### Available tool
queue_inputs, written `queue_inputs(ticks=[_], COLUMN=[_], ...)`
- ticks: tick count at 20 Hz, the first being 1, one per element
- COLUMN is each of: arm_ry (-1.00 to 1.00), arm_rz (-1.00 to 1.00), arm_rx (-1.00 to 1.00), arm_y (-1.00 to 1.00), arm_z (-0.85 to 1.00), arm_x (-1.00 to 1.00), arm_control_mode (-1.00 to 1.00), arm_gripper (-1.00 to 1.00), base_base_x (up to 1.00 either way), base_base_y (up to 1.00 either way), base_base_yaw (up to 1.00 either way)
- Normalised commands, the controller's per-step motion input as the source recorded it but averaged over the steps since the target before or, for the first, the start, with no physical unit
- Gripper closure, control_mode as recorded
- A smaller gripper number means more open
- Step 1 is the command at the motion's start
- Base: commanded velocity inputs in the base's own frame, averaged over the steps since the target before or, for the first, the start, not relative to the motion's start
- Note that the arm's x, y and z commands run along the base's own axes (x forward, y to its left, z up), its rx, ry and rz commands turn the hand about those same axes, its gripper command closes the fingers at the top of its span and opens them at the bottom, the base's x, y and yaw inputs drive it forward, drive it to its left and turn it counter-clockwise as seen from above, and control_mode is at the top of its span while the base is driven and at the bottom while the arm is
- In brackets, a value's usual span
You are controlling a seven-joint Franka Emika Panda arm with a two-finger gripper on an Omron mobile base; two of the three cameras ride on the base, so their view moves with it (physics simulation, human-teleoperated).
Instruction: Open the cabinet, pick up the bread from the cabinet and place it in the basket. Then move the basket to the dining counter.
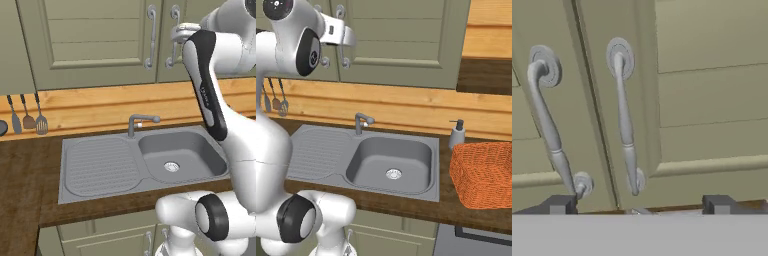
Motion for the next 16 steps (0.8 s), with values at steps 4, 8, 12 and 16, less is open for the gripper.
queue_inputs(ticks=[4, 8, 12, 16], arm_ry=[-0.01, 0.03, 0.03, 0.0], arm_rz=[0.05, 0.02, 0.0, 0.0], arm_rx=[-0.14, -0.07, 0.0, 0.0], arm_y=[0.41, 0.25, -0.17, -0.08], arm_z=[-0.01, -0.02, 0.0, 0.0], arm_x=[0.5, 0.73, 0.67, 0.12], arm_control_mode=[-1.0, -1.0, -1.0, -1.0], arm_gripper=[-1.0, -1.0, -1.0, -1.0], base_base_x=[0.0, 0.0, 0.0, 0.0], base_base_y=[0.0, 0.0, 0.0, 0.0], base_base_yaw=[0.0, 0.0, 0.0, 0.0])
